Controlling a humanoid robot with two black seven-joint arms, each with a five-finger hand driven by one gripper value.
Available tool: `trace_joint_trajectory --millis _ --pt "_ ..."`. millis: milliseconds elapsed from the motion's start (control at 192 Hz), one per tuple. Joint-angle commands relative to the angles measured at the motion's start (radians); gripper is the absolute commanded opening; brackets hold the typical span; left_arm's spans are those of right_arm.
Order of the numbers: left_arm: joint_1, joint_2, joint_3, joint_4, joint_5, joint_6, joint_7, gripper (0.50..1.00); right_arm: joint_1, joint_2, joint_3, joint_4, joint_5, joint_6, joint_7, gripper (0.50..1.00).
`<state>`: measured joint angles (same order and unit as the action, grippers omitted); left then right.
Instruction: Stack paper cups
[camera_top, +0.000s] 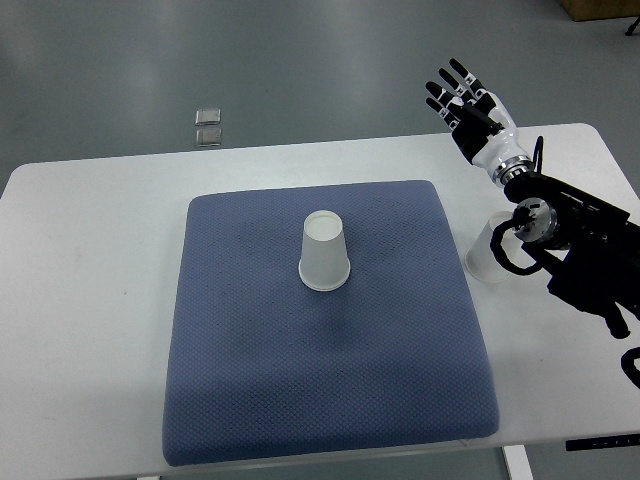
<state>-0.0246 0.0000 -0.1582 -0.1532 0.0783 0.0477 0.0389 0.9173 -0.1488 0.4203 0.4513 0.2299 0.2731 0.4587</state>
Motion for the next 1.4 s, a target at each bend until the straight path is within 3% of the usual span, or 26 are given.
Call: trace_joint_trajectory --millis 0,1275,1395 --pt "0.0 0.0 0.0 0.0 0.0 0.0 -0.004 1.0 0.0 0.0 0.0 0.0 0.0 0.0 0.0 0.915" --pt "0.011 0.0 0.003 0.004 0.005 0.0 -0.005 1.0 0.018 -0.006 -0.002 0.001 -0.001 -0.005 -0.006 0.915" --pt "0.014 0.0 0.003 0.006 0.005 0.0 -0.005 1.0 0.043 -0.015 -0.003 0.007 -0.001 -0.046 -0.006 0.915"
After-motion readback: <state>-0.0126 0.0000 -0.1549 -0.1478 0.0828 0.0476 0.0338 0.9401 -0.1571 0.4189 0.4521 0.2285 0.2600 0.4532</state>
